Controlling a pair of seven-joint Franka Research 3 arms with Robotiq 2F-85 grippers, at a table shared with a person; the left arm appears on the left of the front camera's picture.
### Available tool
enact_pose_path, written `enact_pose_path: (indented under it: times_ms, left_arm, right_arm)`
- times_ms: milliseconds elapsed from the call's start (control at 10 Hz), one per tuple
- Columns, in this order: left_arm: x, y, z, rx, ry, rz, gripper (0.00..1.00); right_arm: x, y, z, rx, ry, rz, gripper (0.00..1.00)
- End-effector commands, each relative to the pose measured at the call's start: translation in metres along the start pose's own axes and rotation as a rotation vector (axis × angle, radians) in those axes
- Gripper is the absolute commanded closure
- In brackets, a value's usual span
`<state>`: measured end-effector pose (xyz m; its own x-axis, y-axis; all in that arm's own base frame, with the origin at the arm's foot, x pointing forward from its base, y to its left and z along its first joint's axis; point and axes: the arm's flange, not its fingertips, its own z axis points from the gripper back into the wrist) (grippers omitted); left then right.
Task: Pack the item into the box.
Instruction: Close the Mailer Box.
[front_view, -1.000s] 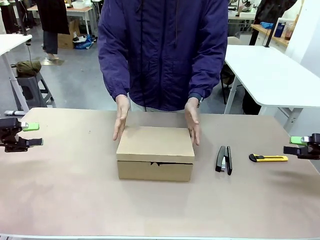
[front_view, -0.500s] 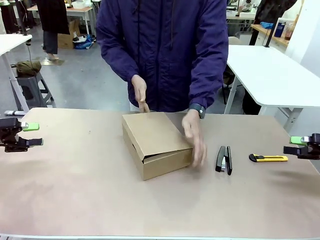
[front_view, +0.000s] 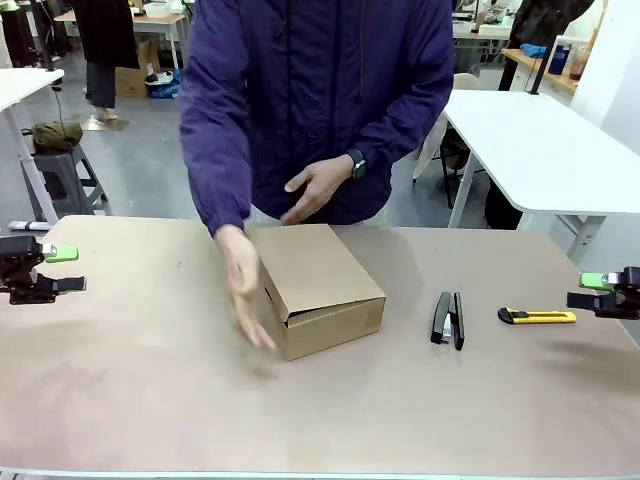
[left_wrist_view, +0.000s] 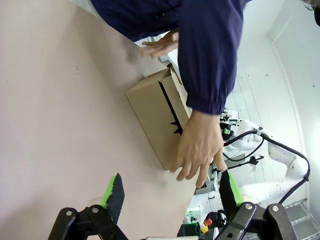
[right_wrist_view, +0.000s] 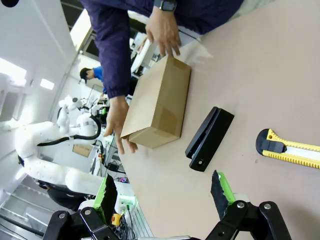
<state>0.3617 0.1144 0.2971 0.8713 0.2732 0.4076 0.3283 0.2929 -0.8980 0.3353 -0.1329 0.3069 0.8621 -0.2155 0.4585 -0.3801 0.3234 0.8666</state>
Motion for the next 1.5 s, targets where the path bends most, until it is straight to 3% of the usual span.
enact_pose_path:
  times_ms: [0,1400]
  left_arm:
    - [-0.0034,-0.0040,-0.0004,0.006,0.001,-0.006,0.00]
    - [-0.0034,-0.0040,-0.0004,0.006,0.001,-0.006,0.00]
  right_arm:
    - [0.0018,0.0030,-0.0010,-0.011,0.003,0.014,0.00]
    - [0.0018,0.0030,-0.0010,-0.011,0.003,0.014,0.00]
